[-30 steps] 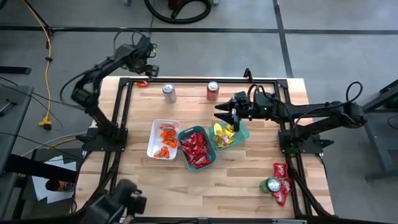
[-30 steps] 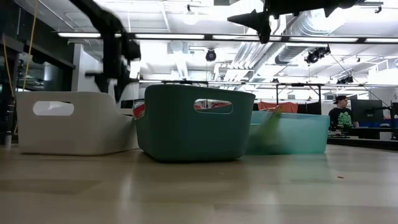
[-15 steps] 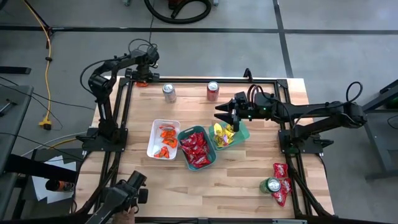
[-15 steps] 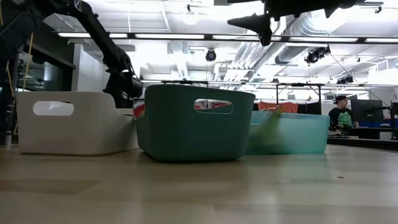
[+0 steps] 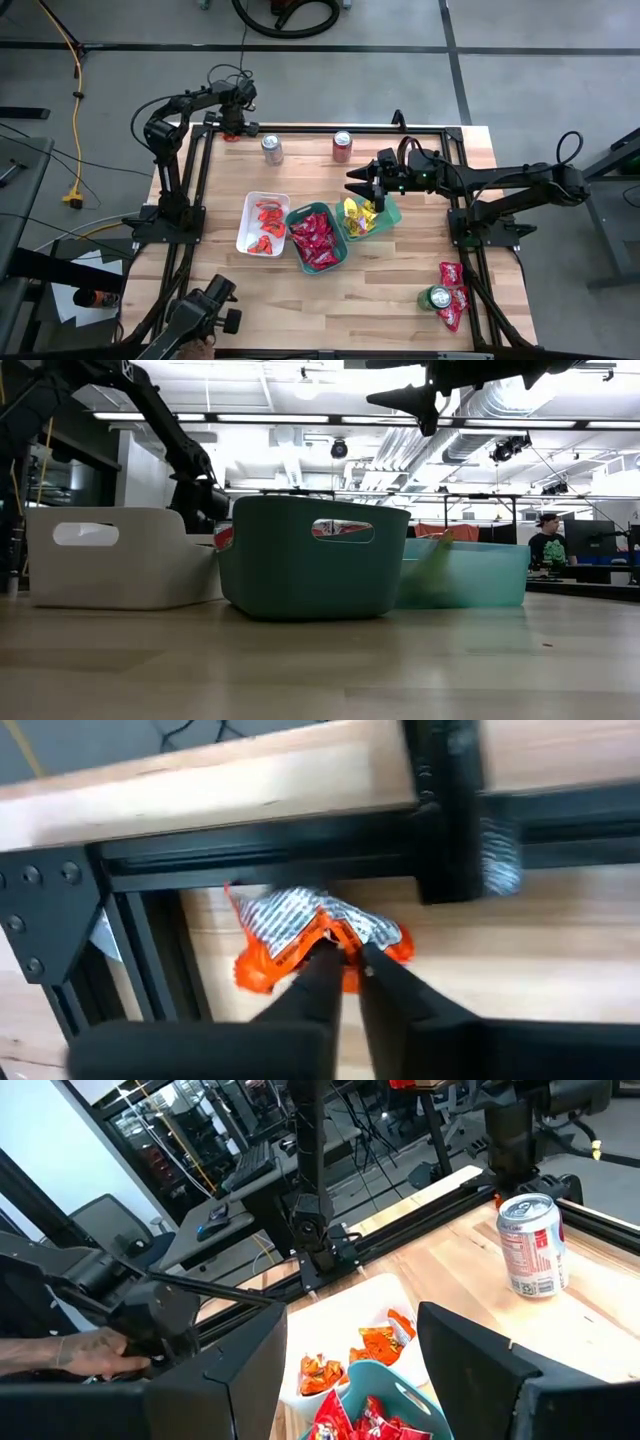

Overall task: Sort candy
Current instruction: Put the orange chocolate into the white bin

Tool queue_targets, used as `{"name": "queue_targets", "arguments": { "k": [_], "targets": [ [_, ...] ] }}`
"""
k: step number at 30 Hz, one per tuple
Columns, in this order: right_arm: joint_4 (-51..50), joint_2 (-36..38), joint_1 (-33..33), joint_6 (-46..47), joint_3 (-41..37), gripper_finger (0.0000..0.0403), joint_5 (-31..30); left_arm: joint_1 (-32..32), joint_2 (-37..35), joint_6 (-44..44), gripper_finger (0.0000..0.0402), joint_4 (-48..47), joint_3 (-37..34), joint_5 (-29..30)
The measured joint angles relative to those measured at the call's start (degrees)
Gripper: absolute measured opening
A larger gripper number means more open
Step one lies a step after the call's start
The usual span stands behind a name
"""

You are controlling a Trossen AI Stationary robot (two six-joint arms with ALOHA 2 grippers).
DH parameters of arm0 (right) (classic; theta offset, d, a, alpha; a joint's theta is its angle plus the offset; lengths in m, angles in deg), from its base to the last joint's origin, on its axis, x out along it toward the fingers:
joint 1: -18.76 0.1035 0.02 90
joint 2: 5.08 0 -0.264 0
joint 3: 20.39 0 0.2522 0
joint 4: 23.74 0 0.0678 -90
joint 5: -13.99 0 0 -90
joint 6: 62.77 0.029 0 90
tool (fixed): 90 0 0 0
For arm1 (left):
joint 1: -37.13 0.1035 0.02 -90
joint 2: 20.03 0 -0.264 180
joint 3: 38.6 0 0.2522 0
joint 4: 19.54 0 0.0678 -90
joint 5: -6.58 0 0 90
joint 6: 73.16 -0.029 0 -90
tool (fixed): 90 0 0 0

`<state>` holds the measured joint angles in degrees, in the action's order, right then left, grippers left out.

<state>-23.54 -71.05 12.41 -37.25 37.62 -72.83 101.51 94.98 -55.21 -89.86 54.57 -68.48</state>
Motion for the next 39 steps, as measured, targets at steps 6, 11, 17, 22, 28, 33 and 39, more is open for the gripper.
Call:
{"name": "queue_targets", "arguments": {
  "k": [6,11,17,22,28,33,39],
  "targets": [
    [0.0,0.0,0.0,-0.8,0.0,0.022,0.0,-0.1,-8.1,-2.9,0.0005,1.3,0.0,-2.4],
    [0.0,0.0,0.0,-3.6,0.0,0.022,0.0,-3.7,-19.6,-3.7,0.0001,5.0,0.0,-8.9],
    [0.1,0.0,0.0,-6.0,0.0,0.022,0.0,-16.5,-35.6,-2.9,0.0,13.7,-5.5,-17.7],
    [0.9,0.0,0.0,-5.5,0.0,0.022,0.0,-32.3,-50.3,3.2,0.0,23.5,-17.1,-18.2],
    [2.1,0.0,0.6,-10.2,0.0,0.022,1.6,-51.5,-65.0,9.8,0.0,52.3,-36.6,-18.0],
    [8.0,0.0,2.4,-10.3,0.0,0.022,5.0,-63.2,-69.4,13.2,0.0,68.2,-46.9,-12.3],
    [9.6,-0.4,7.6,-7.5,0.0,0.022,-1.0,-69.2,-69.6,7.7,0.0,69.8,-48.3,-10.4]
  ]
}}
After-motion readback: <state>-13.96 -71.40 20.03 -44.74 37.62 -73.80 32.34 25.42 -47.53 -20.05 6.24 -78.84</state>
